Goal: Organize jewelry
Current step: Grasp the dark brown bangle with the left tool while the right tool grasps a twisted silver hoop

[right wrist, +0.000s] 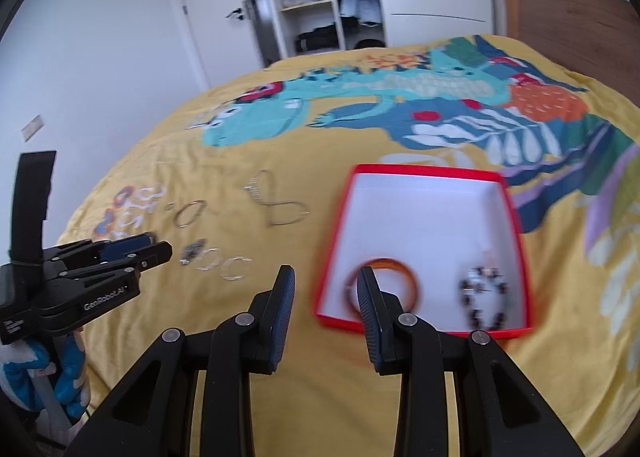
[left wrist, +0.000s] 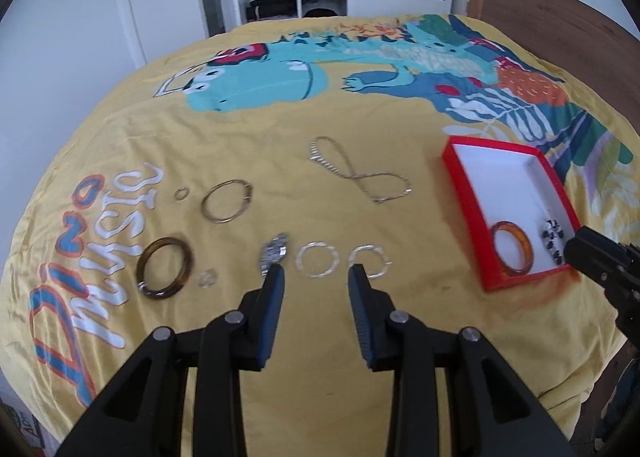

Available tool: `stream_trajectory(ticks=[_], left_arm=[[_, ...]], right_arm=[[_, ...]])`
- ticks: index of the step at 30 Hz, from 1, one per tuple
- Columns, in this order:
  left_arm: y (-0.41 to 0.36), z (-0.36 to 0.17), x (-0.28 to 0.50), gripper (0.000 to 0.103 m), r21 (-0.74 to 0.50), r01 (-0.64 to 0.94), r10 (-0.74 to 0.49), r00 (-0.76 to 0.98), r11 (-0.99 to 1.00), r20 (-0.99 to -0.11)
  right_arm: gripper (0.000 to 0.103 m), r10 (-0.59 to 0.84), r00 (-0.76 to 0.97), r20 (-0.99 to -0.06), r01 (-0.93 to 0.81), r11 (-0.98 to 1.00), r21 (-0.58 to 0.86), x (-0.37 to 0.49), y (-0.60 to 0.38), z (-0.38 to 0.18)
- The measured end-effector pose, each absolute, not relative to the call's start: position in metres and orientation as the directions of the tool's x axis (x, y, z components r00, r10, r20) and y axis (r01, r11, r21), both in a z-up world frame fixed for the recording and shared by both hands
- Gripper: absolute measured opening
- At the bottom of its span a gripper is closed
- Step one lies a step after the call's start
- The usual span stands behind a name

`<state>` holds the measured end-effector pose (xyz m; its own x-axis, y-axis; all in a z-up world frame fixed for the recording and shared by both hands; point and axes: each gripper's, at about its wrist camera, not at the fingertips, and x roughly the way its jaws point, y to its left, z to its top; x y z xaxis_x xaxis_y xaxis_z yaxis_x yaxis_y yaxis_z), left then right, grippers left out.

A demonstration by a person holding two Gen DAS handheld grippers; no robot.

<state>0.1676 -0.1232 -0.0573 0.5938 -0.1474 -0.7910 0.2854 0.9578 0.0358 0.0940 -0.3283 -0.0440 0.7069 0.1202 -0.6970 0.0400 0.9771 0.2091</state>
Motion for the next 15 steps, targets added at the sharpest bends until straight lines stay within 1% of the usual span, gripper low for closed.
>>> stream_trajectory(ticks=[5, 9, 10, 13, 15], left_arm=[[-0.049, -0.077, 0.18, 0.031, 0.038, 0.17, -0.071, 0.59, 0.985, -0.804], [-0.005, -0.094, 0.193, 0.032, 0.036, 0.085, -0.02, 0.582, 0.996, -0.813], [0.007, -0.098, 0.198, 0.032, 0.022, 0.058, -0.016, 0.576, 0.998, -0.817], [0.036, -0.108, 0.213, 0.037, -0.024, -0.016, -0.011, 0.565, 1.0, -0.825], [0.046, -0.114, 0.222, 0.04, -0.042, -0.043, -0.011, 0.562, 0.998, -0.827]], right_arm=[[0.032, 0.214, 0.675, -0.706, -0.063, 0.97, 0.234, 0.113, -0.276, -0.058], [0.032, 0.274, 0.638, -0.72, -0.127, 0.959, 0.252, 0.134, -0.245, -0.074], [0.033, 0.287, 0.628, -0.723, -0.143, 0.956, 0.255, 0.142, -0.238, -0.078], [0.04, 0.313, 0.601, -0.735, -0.178, 0.949, 0.259, 0.163, -0.223, -0.091], [0.042, 0.323, 0.586, -0.744, -0.2, 0.947, 0.253, 0.178, -0.213, -0.101]])
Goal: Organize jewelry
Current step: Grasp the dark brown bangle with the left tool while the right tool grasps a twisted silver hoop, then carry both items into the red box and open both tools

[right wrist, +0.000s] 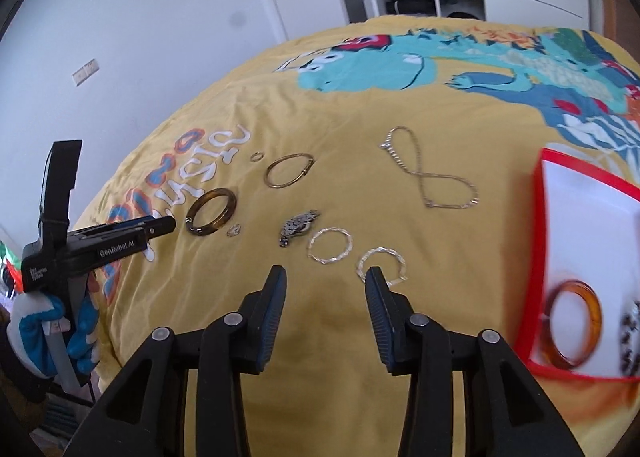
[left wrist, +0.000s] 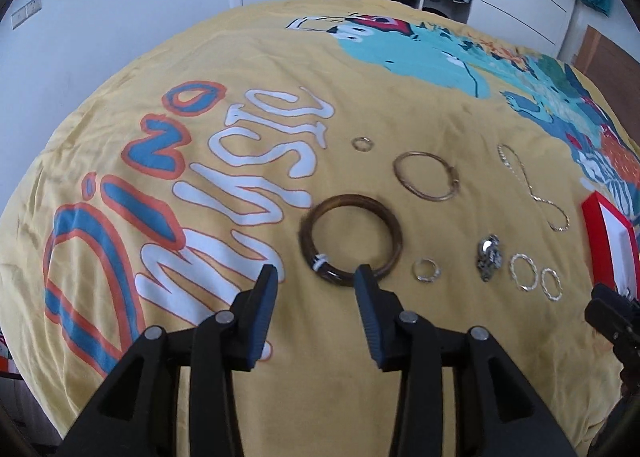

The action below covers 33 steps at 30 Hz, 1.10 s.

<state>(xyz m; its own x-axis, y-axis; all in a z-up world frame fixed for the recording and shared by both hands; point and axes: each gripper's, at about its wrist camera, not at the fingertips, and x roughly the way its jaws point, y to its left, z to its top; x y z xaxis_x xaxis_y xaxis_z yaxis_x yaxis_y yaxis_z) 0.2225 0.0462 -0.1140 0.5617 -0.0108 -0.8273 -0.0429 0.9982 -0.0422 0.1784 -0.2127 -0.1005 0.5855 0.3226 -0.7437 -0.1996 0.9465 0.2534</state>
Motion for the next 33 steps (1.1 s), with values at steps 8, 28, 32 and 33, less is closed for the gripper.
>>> stream_trajectory(ticks=[8, 28, 32, 33], left_arm=[[0.061, -0.14, 0.255, 0.041, -0.081, -0.08, -0.028, 0.522, 0.994, -0.853], [0.048, -0.154, 0.27, 0.01, 0.044, -0.078, 0.079, 0.532, 0.996, -0.843], [0.049, -0.142, 0.264, 0.009, 0.054, -0.09, 0.095, 0.552, 0.994, -0.829], [0.05, -0.138, 0.261, 0.009, 0.05, -0.095, 0.094, 0.557, 0.994, -0.825]], right_arm=[[0.049, 0.318, 0.548, -0.774, -0.244, 0.946, 0.216, 0.222, -0.192, -0.13], [0.04, 0.279, 0.532, -0.799, -0.294, 0.946, 0.135, 0.237, -0.18, -0.155], [0.04, 0.308, 0.554, -0.773, -0.298, 0.941, 0.161, 0.23, -0.182, -0.139], [0.04, 0.316, 0.56, -0.766, -0.302, 0.939, 0.167, 0.228, -0.182, -0.133]])
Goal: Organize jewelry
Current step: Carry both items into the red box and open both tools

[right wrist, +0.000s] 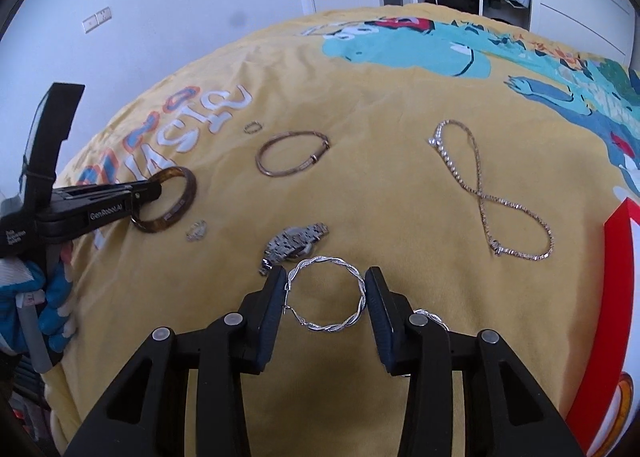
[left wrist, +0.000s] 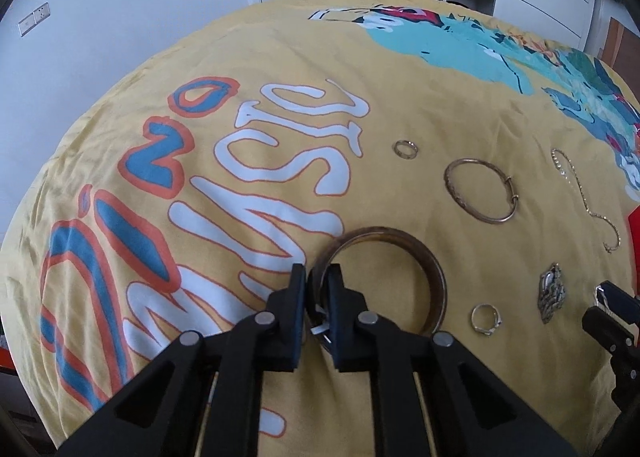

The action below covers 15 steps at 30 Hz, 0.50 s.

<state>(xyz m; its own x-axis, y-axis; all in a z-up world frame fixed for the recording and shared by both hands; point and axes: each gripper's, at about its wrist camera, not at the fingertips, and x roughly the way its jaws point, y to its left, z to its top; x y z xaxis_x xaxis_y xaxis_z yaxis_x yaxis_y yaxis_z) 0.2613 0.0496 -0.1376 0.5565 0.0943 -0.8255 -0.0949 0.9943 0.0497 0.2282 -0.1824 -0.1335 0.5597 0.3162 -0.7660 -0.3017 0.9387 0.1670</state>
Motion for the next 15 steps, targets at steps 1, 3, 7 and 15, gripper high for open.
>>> stream_trajectory(ticks=[1, 3, 7, 15], left_arm=[[0.05, -0.133, 0.259, 0.009, 0.049, -0.097, 0.095, 0.561, 0.994, -0.822], [0.052, -0.125, 0.254, 0.009, 0.057, -0.1, 0.105, 0.57, 0.993, -0.815], [0.053, -0.105, 0.243, 0.009, 0.071, -0.106, 0.12, 0.59, 0.992, -0.798], [0.012, -0.07, 0.228, 0.009, 0.041, -0.036, 0.055, 0.632, 0.999, -0.773]], right_arm=[[0.04, 0.321, 0.566, -0.76, -0.304, 0.937, 0.17, 0.226, -0.182, -0.128], [0.04, 0.333, 0.58, -0.744, -0.307, 0.935, 0.179, 0.221, -0.183, -0.115], [0.04, 0.337, 0.609, -0.718, -0.295, 0.936, 0.19, 0.209, -0.191, -0.094], [0.04, 0.256, 0.671, -0.696, -0.174, 0.967, 0.189, 0.182, -0.262, -0.066]])
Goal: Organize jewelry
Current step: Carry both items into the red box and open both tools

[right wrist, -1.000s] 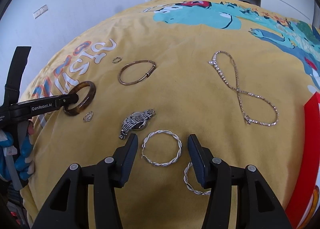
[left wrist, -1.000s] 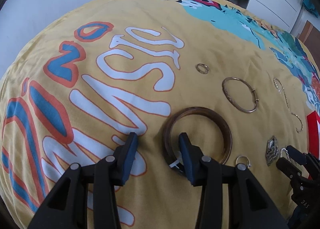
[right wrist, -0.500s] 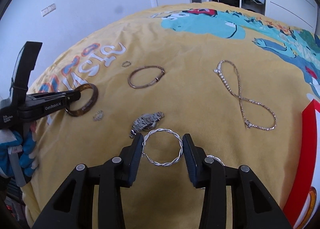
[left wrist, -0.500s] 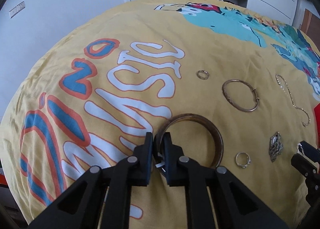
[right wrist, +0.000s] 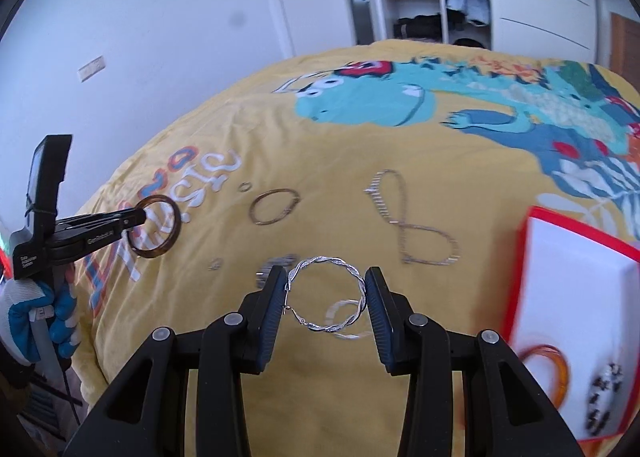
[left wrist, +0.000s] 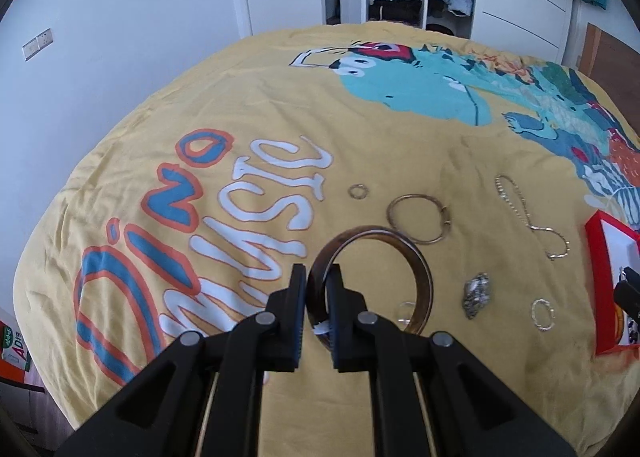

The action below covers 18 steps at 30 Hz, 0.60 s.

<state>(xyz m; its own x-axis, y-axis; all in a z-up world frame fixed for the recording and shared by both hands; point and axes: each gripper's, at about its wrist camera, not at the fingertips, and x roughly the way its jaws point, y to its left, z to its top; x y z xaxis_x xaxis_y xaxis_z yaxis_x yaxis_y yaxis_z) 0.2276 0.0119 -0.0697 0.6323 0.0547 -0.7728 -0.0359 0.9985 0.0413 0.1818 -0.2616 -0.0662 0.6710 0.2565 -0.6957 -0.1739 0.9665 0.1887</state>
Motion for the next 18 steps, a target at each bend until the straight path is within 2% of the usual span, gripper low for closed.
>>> stream_trajectory(ticks=[5, 13, 18], left_arm=[[-0.055, -0.055, 0.227, 0.009, -0.031, 0.077, -0.074, 0.641, 0.997, -0.764], [-0.204, -0.056, 0.227, 0.009, -0.102, 0.331, -0.287, 0.579, 0.938, -0.763], [-0.282, -0.073, 0.228, 0.009, -0.054, 0.423, -0.301, 0.544, 0.905, -0.783]], right_arm=[[0.04, 0.155, 0.699, -0.698, -0.064, 0.986, 0.155, 0.167, -0.331, -0.057], [0.04, 0.023, 0.678, -0.735, 0.098, 0.988, 0.122, 0.161, -0.434, -0.07], [0.04, -0.003, 0.635, -0.773, 0.148, 0.982, 0.118, 0.166, -0.471, -0.095]])
